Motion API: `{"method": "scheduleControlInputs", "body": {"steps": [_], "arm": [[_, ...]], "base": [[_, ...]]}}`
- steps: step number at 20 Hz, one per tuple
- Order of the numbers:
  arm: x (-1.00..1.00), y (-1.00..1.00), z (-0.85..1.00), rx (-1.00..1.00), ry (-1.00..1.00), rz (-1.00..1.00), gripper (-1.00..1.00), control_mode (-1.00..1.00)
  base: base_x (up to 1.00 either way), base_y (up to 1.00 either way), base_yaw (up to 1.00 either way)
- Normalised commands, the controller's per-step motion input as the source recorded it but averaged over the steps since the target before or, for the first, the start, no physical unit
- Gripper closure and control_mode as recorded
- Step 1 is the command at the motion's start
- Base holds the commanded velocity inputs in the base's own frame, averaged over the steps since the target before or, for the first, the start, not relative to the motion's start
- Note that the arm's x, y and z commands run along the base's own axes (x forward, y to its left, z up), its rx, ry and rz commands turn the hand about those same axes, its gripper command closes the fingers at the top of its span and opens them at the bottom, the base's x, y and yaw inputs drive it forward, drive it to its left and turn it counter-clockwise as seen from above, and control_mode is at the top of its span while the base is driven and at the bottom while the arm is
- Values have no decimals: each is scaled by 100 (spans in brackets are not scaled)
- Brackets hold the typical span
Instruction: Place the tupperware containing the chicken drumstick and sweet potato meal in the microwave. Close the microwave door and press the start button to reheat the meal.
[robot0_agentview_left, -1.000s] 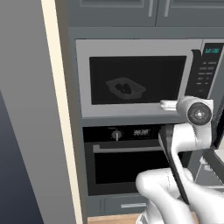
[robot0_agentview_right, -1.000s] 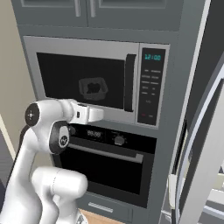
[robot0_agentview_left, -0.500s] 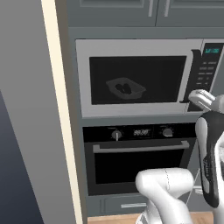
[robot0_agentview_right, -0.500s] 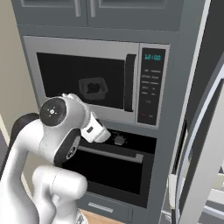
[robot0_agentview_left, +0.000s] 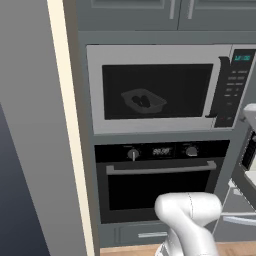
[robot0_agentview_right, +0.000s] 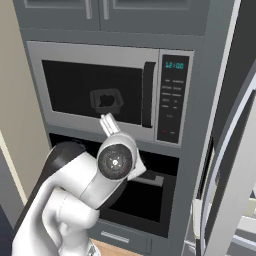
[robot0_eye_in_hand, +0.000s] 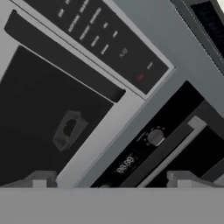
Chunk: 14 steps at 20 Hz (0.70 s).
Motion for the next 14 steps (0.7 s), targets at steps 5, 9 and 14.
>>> {"method": "scheduleControlInputs", "body": {"steps": [5,9,14], "arm": [[0,-20,0,9,0,-2,100,-100],[0,-38,0,13,0,0,100,-100],[11,-40,-5,5,4,-1,100,-100]], "base": [[0,0,0],[0,0,0],[0,0,0]]}}
